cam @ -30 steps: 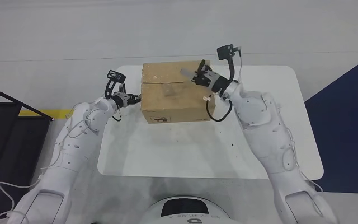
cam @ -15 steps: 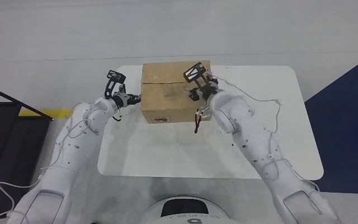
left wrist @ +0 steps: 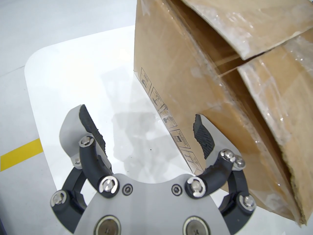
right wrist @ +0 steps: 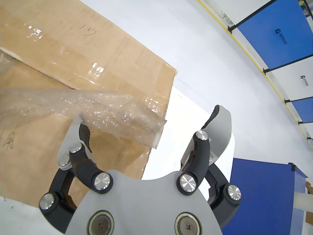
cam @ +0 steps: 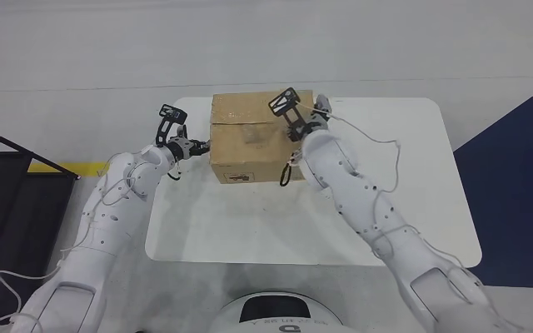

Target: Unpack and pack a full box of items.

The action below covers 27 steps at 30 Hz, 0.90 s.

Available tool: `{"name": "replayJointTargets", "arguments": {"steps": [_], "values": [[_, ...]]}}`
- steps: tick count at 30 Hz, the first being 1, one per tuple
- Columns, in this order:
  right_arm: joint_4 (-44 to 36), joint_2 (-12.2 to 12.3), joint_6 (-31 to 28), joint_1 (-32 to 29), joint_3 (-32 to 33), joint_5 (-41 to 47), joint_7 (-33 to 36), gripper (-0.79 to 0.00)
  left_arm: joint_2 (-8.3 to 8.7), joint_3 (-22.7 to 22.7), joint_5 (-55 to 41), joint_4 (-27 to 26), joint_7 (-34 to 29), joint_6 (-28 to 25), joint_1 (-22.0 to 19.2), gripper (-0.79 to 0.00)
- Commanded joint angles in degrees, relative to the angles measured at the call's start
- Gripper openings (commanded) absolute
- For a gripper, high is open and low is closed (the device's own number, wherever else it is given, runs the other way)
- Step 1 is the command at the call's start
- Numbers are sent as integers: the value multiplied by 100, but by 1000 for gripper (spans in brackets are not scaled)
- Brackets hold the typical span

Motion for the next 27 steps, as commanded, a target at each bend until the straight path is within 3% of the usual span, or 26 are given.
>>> {"name": "replayJointTargets", "arguments": {"steps": [1,2,5,7,14,23,27], "values": [[121,-40,101,61,-64,-149,56,-108,0,0,0,0,0,0,0,0],[169,-62,139,94,-100,-230,78,-249,0,0,0,0,0,0,0,0],[158,-118,308,126,-99,-310,50,-369,0,0,0,0,0,0,0,0],[105,-135,456,93,-50,-421,-8,-397,0,0,0,0,0,0,0,0],[76,-205,1021,-56,105,-843,-98,-400,0,0,0,0,0,0,0,0],[533,-404,767,168,-79,-846,53,-391,0,0,0,0,0,0,0,0],[606,-515,881,361,-107,-765,-51,-425,0,0,0,0,0,0,0,0]]}}
